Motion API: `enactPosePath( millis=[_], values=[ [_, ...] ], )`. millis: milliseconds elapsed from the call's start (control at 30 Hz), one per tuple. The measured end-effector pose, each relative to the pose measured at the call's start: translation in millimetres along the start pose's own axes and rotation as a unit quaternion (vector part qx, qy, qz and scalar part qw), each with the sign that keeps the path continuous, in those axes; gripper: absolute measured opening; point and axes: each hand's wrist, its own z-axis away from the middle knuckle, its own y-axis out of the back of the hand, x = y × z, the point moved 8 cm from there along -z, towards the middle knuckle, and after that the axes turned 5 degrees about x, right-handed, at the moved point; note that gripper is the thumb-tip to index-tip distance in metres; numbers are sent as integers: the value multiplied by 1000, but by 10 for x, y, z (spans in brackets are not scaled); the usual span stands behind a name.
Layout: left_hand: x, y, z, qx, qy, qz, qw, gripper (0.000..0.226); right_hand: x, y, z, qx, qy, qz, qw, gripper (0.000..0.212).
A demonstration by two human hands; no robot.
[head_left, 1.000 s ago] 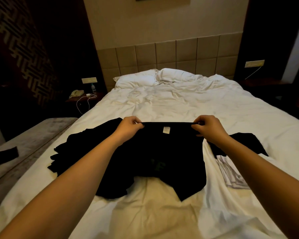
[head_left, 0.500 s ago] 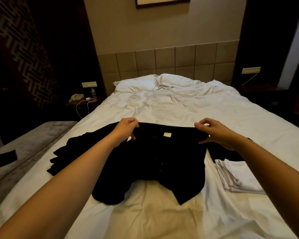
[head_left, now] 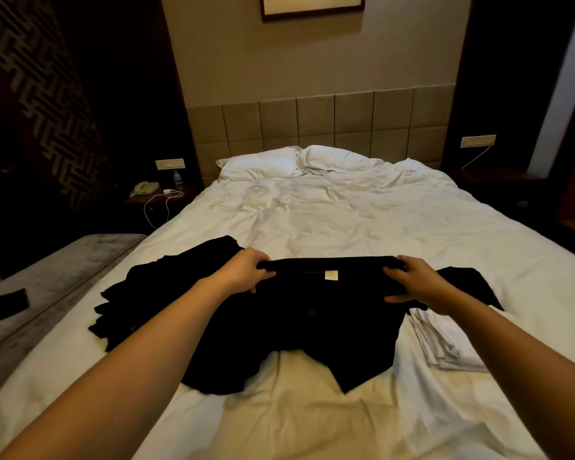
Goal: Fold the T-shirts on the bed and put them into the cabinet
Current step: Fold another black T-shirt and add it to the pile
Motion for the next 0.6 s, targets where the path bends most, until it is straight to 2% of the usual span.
enactPosePath(
  millis=[100,233,300,367,433,467,533,600],
  values=[
    [-45,-69,53,40,23,53,997,18,49,-19,25,4,9,-1,1000,28],
    [-211,-282,128,-1,94,217,972,25,107,0,30,7,26,120,992,23],
    [-268,-350,150,-23,99,216,971,28,144,-16,72,-32,14,157,987,22],
    [-291,-366,144,-14,90,183,979,30,171,-78,136,-80,7,227,970,11],
    [-285,-377,132,10,82,175,981,26,203,-121,119,-90,18,296,951,20],
    [-270,-397,129,19,79,175,981,23,220,-141,93,-86,25,297,951,19],
    [-237,-460,125,22,74,175,981,18,310,-200,50,-91,13,206,974,2],
    [-214,-533,150,11,76,179,981,18,398,-220,80,-86,-35,48,994,17]
  ],
)
